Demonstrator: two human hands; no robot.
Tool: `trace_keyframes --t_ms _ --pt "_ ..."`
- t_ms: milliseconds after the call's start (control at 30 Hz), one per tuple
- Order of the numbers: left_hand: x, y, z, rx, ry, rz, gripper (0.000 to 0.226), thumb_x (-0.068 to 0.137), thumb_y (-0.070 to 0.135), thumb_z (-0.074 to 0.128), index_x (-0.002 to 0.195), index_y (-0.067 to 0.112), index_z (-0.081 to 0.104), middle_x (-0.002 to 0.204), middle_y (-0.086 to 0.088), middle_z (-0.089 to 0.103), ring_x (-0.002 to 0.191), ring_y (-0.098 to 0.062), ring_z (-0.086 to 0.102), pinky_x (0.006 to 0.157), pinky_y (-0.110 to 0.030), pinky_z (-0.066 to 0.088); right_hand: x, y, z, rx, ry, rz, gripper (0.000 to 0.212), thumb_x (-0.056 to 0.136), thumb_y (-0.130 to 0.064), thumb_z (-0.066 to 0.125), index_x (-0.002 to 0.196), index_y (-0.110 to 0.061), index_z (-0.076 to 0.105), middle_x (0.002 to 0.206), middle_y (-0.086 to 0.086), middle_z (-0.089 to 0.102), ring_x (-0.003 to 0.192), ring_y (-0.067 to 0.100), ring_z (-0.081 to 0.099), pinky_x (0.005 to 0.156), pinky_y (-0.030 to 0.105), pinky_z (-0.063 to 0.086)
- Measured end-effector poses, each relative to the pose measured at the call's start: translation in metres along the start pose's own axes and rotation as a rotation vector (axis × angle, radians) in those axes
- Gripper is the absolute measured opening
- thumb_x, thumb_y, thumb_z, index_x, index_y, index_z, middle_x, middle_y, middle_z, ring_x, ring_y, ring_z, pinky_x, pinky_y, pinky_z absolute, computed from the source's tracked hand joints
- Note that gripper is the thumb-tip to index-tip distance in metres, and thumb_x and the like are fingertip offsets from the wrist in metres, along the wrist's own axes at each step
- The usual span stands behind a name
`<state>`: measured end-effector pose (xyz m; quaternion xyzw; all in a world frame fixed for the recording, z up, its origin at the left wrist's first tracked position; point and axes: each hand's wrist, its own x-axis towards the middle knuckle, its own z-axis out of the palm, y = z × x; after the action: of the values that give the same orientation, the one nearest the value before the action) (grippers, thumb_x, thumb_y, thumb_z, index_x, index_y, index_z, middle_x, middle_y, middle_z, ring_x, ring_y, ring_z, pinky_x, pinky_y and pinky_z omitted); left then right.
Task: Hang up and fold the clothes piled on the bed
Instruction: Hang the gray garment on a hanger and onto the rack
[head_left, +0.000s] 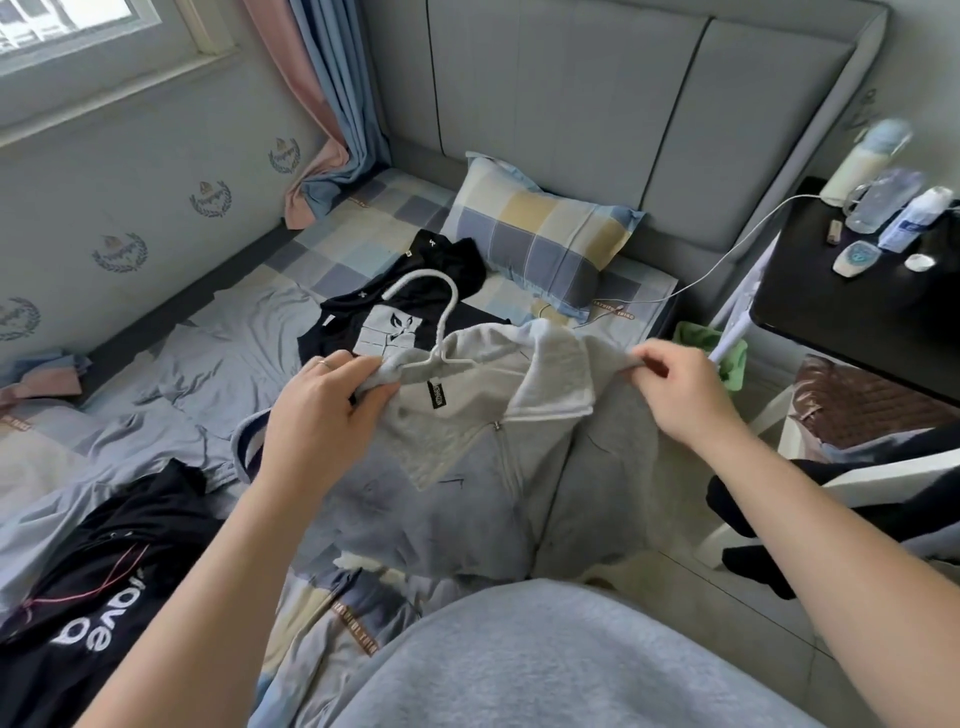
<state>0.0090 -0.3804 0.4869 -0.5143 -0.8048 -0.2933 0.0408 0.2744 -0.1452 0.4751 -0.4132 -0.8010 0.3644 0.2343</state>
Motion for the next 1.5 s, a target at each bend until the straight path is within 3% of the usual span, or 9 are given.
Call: trace_keyframes --t_ms 133,300,433,600,733,900,1100,1267,1500 --pt "-0.004 0.002 0.006 -0.044 0.054 -0.124 0.010 0.095 0.024 0.065 0.096 0.017 0.073 0.084 0.002 0.063 0.080 -0.022 0.056 0.068 -0.037 0.047 -0.011 -0.040 -0.019 0.206 -0.039 -0.232 0.016 0.092 0.002 0.065 0.086 -0.012 0.071 0.088 0.005 0.066 0.081 0.008 0.058 0.076 0.018 0.043" --pt "0.001 0.011 0.002 -0.514 0.192 -0.222 0.017 0.094 0.024 0.067 0.093 0.041 0.068 0.074 0.017 0.055 0.068 -0.003 0.048 0.060 -0.013 0.038 -0.023 -0.043 -0.035 0.144 -0.337 -0.278 0.013 0.084 -0.023 0.070 0.083 -0.013 0.061 0.143 -0.009 0.050 0.141 0.008 0.037 0.117 0.036 0.022" --pt "0.004 0.019 0.003 -0.576 0.190 -0.161 0.024 0.092 0.023 0.069 0.093 0.047 0.068 0.080 -0.002 0.060 0.072 -0.011 0.050 0.062 -0.018 0.040 -0.017 -0.045 -0.028 0.144 -0.097 -0.203 0.043 0.085 -0.046 0.071 0.114 -0.020 0.053 0.127 -0.005 0.059 0.127 0.007 0.050 0.113 0.034 0.034" --pt "0.011 0.017 0.007 -0.554 0.171 -0.130 0.020 0.089 0.033 0.068 0.090 0.052 0.067 0.078 0.004 0.058 0.072 -0.006 0.048 0.066 -0.019 0.039 -0.002 -0.041 -0.017 -0.192 0.016 -0.280 0.034 0.090 -0.030 0.074 0.122 -0.020 0.071 0.127 0.004 0.053 0.123 0.026 0.048 0.108 0.053 0.036" --pt "0.019 0.018 0.003 -0.559 0.113 -0.129 0.017 0.088 0.036 0.067 0.091 0.052 0.068 0.078 0.016 0.060 0.073 -0.002 0.049 0.068 -0.012 0.038 0.002 -0.037 -0.009 -0.309 -0.054 -0.302 0.040 0.091 -0.027 0.071 0.129 -0.017 0.061 0.141 0.001 0.051 0.133 0.028 0.043 0.111 0.054 0.030" --pt "0.027 0.023 -0.003 -0.493 0.069 -0.065 0.009 0.090 0.033 0.066 0.097 0.032 0.072 0.085 0.008 0.066 0.082 -0.009 0.056 0.073 -0.023 0.045 0.003 -0.041 0.003 -0.173 -0.107 -0.434 0.039 0.096 -0.017 0.065 0.133 -0.018 0.054 0.118 -0.008 0.061 0.115 0.019 0.058 0.099 0.046 0.046" --pt "0.032 0.029 -0.003 -0.281 0.066 -0.028 0.024 0.094 0.032 0.057 0.085 0.010 0.064 0.079 0.013 0.056 0.081 -0.017 0.048 0.084 -0.048 0.043 -0.001 -0.043 0.013 -0.016 -0.068 -0.534 0.026 0.099 -0.006 0.058 0.123 -0.009 0.067 0.103 -0.002 0.069 0.097 0.015 0.064 0.084 0.038 0.052" --pt "0.035 0.035 -0.001 -0.283 0.094 -0.035 0.042 0.094 0.039 0.059 0.065 0.013 0.042 0.062 0.005 0.043 0.069 -0.019 0.042 0.069 -0.035 0.036 -0.008 -0.045 0.009 0.070 -0.025 -0.485 0.023 0.101 -0.006 0.053 0.111 -0.004 0.073 0.089 0.003 0.071 0.085 0.016 0.066 0.076 0.035 0.053" --pt "0.043 0.053 0.019 -0.448 0.026 -0.043 0.036 0.091 0.032 0.068 0.067 0.007 0.055 0.062 -0.004 0.050 0.065 -0.018 0.046 0.064 -0.035 0.039 -0.026 -0.034 -0.014 0.085 -0.183 -0.177 0.027 0.106 -0.024 0.046 0.088 -0.011 0.061 0.076 0.010 0.060 0.075 0.030 0.057 0.073 0.049 0.047"
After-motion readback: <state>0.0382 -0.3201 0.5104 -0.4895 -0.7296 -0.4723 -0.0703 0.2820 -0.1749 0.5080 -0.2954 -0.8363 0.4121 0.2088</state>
